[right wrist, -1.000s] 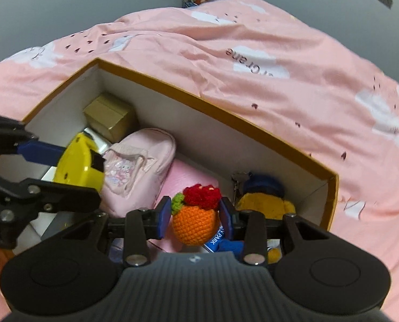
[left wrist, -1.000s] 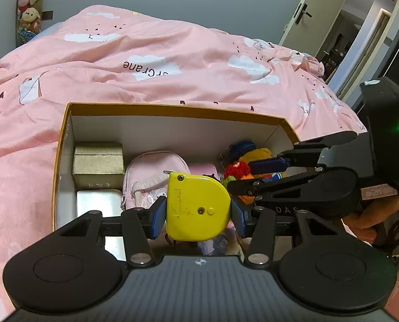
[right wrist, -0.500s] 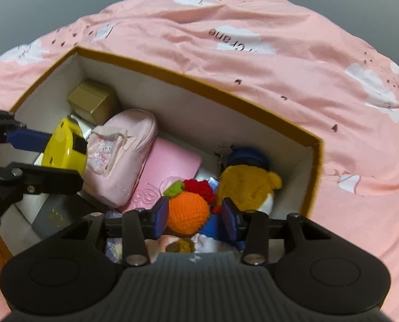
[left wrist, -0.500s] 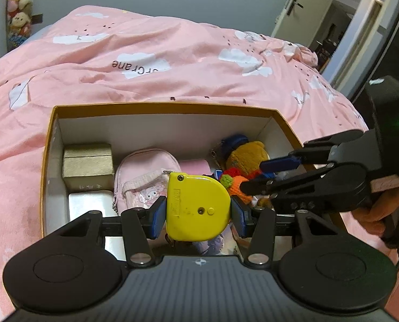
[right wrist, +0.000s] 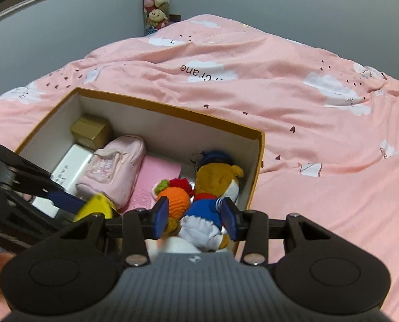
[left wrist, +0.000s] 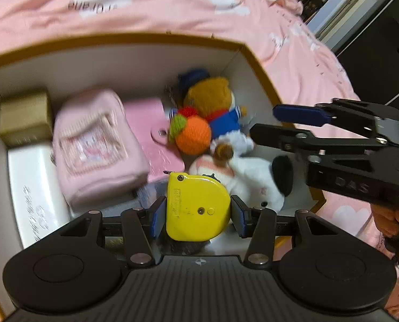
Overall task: Organize objects
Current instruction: 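Lower the crochet fruit into the shoebox and open the right tool, then lower the tape measure into the shoebox and open the left tool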
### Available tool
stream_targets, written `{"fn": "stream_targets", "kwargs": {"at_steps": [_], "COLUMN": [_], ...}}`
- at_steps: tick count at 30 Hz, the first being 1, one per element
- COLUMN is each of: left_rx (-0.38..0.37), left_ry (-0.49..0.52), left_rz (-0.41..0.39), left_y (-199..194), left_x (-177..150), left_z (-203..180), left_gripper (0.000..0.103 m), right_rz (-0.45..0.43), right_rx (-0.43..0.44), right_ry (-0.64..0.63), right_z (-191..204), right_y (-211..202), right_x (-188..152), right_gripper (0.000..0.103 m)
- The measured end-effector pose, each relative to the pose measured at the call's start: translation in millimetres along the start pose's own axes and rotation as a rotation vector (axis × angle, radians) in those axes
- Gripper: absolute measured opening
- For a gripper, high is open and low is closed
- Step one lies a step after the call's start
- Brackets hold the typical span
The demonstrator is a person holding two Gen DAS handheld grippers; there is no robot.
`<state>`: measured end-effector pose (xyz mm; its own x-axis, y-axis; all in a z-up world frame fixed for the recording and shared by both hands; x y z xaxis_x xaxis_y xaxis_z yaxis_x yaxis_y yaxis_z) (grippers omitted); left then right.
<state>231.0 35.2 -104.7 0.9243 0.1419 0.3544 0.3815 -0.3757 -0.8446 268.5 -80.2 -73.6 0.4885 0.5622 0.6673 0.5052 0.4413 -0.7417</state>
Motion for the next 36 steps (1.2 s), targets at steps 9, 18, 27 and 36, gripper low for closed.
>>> {"fn": "stream_targets", "kwargs": {"at_steps": [9,18,27,36], "left_rx": [0.046,0.020,-0.004,0.119], "left_ry": [-0.049,-0.104,-0.128,-0.021], "left_rz": [0.102,0.117,0.056,-0.207], "left_y": [25.9,34.6,19.0,-42.8], "left_x": [-5.3,-8.3,-14.2,-24.9], "left_z": [-0.9,3.5,6.6,-9.2], "left_gripper": [0.057,0.059,0.064,0.063], "right_rz": [0.003,0.023,0.016,-0.031], "right_rx": [0.004,0.004,0.008,0.009], "right_ry": [0.038,0.069,0.092,0.144], "right_z": [2.4,0.3,-0.2,9.3], "right_y": [-2.6,2.0,-3.6,-28.3], "right_x": [-10.1,-17.3,-18.4,-22.3], "right_gripper": [0.045,0.045,0.046,0.046]}}
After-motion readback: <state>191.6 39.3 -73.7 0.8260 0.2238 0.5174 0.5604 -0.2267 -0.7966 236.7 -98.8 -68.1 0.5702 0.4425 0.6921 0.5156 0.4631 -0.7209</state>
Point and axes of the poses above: each gripper's, at about its wrist camera, not at the fingertips, and y roughly the way its jaws point, z to its left, x to its top, the point moved 4 cm from there along y, roughly the way its jaws point, and after that the axes turned 5 degrees about -y, right-handed, at the moved point
